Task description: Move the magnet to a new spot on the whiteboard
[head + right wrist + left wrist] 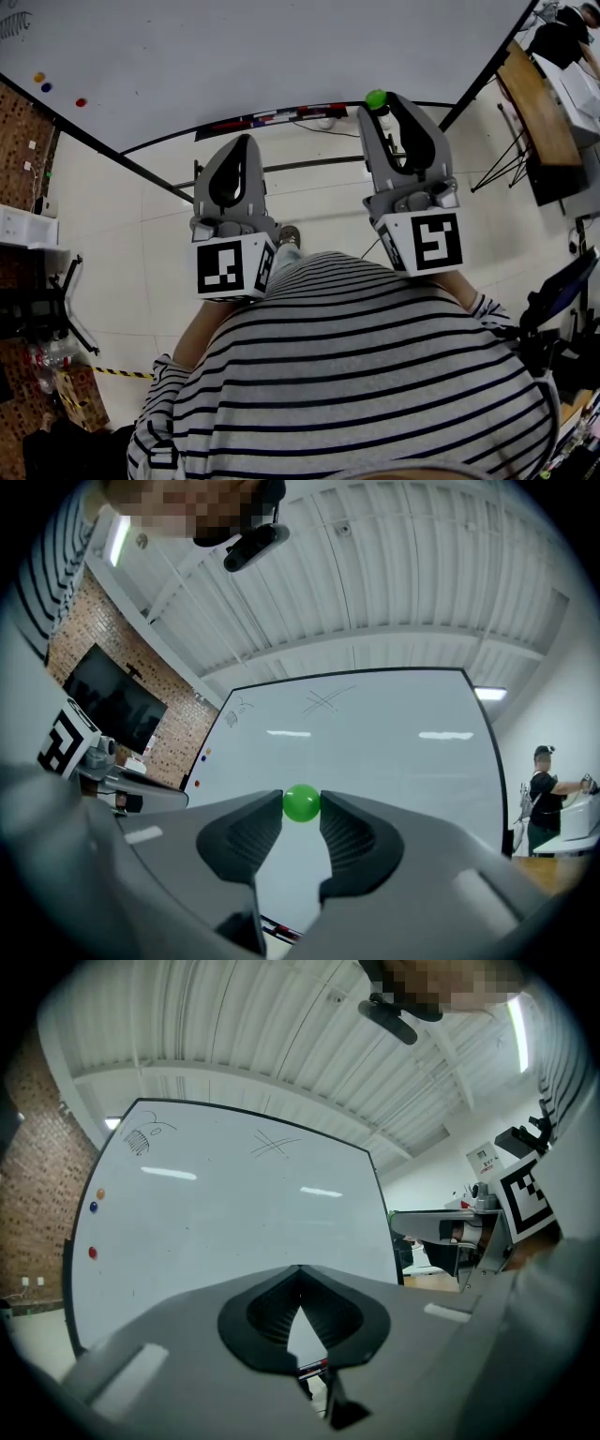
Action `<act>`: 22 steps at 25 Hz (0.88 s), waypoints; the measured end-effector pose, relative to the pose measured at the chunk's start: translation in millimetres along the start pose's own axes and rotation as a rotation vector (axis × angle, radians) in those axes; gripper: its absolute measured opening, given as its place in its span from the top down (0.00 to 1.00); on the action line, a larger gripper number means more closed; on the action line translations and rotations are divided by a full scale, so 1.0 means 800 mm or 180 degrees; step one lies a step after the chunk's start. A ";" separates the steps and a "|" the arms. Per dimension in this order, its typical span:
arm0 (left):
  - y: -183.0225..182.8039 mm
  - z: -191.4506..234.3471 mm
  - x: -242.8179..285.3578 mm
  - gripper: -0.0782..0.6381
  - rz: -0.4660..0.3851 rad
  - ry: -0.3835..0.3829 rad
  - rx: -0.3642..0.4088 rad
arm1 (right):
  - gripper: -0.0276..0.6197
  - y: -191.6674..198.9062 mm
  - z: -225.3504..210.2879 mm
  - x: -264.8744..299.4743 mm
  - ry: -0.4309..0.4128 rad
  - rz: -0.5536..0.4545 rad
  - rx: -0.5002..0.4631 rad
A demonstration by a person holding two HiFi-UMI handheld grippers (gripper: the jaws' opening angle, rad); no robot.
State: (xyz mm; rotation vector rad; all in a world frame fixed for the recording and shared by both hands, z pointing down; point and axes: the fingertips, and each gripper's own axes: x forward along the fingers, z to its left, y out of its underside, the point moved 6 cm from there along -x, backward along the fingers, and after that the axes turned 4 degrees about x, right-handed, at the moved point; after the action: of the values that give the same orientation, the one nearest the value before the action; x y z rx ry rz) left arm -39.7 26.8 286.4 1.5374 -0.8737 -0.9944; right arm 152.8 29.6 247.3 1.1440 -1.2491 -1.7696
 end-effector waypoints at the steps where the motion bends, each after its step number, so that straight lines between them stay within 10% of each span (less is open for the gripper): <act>1: 0.001 0.001 0.001 0.87 0.0008 -0.0003 -0.0001 | 0.78 -0.001 0.001 0.002 -0.0006 -0.0001 0.0016; 22: 0.025 0.121 0.124 0.87 0.0137 0.0013 -0.0102 | 0.78 0.000 -0.015 0.211 -0.0071 -0.0231 -0.0294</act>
State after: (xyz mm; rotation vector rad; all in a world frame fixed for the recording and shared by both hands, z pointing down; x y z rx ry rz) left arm -91.2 -103.4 281.7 1.4873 -0.8804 -0.9695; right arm 99.3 -123.7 199.5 1.1323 -1.1394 -1.8782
